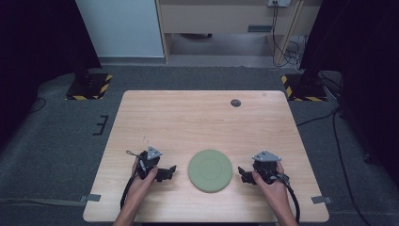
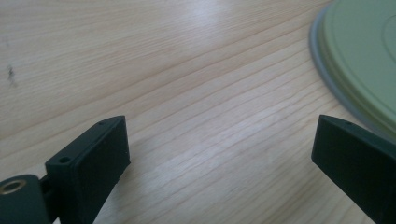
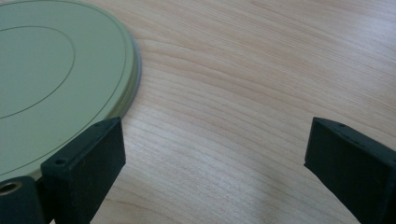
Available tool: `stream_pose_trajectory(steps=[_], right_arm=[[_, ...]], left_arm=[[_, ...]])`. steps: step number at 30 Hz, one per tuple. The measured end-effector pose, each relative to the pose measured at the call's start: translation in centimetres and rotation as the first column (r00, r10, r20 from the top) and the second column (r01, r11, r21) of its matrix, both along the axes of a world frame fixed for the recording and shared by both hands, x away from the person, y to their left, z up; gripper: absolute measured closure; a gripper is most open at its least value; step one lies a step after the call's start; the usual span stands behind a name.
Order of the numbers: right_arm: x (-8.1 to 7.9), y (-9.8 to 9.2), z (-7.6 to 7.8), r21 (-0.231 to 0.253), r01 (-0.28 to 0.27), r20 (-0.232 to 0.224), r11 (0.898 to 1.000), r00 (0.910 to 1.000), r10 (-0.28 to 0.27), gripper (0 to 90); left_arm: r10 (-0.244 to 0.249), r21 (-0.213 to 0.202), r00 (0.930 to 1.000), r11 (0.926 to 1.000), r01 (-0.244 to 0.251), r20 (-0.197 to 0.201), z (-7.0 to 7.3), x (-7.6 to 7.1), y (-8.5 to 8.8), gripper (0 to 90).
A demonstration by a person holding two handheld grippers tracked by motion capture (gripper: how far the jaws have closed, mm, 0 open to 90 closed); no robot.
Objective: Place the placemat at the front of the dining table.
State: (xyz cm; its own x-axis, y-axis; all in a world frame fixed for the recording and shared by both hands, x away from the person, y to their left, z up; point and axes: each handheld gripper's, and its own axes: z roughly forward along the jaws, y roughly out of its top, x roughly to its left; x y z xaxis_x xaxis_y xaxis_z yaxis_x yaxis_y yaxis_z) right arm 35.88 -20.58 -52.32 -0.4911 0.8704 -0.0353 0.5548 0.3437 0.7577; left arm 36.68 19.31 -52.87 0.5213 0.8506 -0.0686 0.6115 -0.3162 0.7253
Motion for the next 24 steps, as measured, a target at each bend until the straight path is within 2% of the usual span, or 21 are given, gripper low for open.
stream_pose_trajectory(steps=[2,12,18,24], right_arm=[[-0.2,0.3,-0.1,-0.005,-0.016,0.001,1.000,0.9999,0.016,5.2],[-0.6,1.2,0.0,-0.011,-0.043,0.004,0.999,0.9991,0.043,4.7],[-0.8,1.9,-0.1,-0.022,-0.064,-0.004,0.998,0.9980,0.064,4.8],[-0.8,2.3,-0.4,-0.041,-0.078,-0.007,0.996,0.9969,0.078,4.8]], left_arm=[[-0.019,-0.007,0.9997,0.9998,0.019,-0.016,0.1,-0.2,-0.8,3.4],[-0.110,-0.008,0.9938,0.9940,0.110,-0.016,0.1,-0.9,-3.1,3.3],[-0.120,-0.002,0.9927,0.9928,0.120,-0.016,-0.1,-1.1,-3.7,3.3],[-0.109,-0.017,0.9940,0.9939,0.109,-0.012,0.0,-1.0,-3.8,3.3]])
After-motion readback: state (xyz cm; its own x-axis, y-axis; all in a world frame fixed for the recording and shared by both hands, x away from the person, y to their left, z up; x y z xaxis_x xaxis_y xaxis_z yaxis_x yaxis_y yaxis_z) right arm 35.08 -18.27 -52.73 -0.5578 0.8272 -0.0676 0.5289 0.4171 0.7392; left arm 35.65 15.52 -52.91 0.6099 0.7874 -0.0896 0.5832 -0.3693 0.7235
